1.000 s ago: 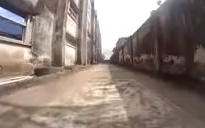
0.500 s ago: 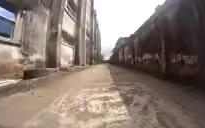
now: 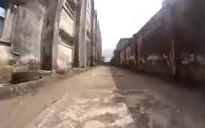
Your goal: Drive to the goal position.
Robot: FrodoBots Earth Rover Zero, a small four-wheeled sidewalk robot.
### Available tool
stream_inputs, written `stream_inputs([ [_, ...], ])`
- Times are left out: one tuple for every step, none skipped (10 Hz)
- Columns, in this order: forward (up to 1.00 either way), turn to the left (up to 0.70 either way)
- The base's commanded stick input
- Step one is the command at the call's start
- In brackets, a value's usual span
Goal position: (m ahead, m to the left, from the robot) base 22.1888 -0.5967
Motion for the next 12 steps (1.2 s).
stream_inputs([
  [1.00,0.00],
  [1.00,0.00],
  [1.00,0.00],
  [1.00,0.00],
  [1.00,0.00],
  [1.00,0.00],
  [1.00,0.00],
  [1.00,0.00],
  [1.00,0.00],
  [1.00,0.00],
  [1.00,-0.14],
  [1.00,0.00],
])
